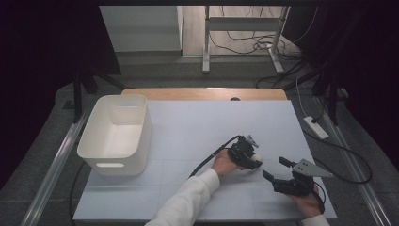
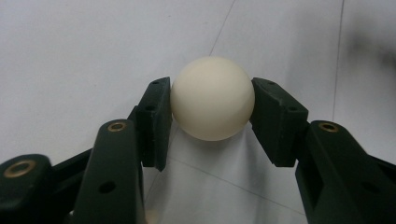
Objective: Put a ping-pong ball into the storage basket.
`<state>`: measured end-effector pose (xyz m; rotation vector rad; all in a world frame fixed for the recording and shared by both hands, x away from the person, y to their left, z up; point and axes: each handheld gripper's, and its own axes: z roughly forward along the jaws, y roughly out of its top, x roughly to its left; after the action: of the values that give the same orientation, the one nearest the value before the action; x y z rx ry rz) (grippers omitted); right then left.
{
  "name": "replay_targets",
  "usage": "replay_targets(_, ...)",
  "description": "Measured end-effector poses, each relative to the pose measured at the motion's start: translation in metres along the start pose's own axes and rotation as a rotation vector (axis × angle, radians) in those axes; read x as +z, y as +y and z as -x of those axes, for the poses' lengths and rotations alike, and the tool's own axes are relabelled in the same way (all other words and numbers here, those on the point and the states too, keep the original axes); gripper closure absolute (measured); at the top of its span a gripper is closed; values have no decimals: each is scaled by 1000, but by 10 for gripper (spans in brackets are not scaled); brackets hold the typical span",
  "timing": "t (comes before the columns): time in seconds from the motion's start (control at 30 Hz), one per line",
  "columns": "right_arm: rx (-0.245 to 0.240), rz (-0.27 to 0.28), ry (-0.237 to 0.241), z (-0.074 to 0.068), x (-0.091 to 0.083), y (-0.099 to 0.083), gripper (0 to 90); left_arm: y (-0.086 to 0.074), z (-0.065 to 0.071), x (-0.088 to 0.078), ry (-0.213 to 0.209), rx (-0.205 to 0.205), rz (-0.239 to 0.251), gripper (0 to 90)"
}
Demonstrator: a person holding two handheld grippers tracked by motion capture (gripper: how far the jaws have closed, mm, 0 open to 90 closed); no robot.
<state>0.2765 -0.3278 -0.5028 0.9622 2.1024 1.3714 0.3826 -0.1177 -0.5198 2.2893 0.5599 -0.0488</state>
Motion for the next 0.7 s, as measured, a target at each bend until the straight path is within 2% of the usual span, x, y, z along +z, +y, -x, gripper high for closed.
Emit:
replay_targets(0.27,3,0,0,1,-1,-1,161,1,-1,-7,-1,-6,20,511)
replay_targets(0.7,3,-7,-4,1,0,-1,161,0,0,-25,21,-16,61,511)
